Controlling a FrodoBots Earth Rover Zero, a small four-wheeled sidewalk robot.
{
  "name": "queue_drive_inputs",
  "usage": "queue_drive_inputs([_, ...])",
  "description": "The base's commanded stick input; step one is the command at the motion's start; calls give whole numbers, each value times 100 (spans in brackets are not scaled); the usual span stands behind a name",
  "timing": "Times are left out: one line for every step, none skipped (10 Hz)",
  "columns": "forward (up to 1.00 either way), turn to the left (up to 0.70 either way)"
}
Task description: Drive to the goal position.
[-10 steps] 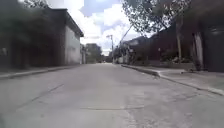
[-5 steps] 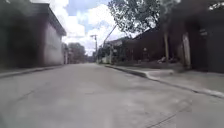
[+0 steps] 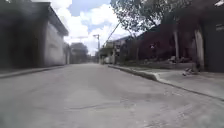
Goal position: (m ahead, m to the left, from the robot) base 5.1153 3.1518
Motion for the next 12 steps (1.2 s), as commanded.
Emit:
queue_drive_inputs([100, -2])
queue_drive_inputs([100, -2])
queue_drive_inputs([100, -2])
queue_drive_inputs([100, -2])
queue_drive_inputs([100, -2])
queue_drive_inputs([100, -2])
queue_drive_inputs([100, -2])
queue_drive_inputs([100, -2])
queue_drive_inputs([100, -2])
queue_drive_inputs([100, -2])
queue_drive_inputs([100, -2])
queue_drive_inputs([100, -2])
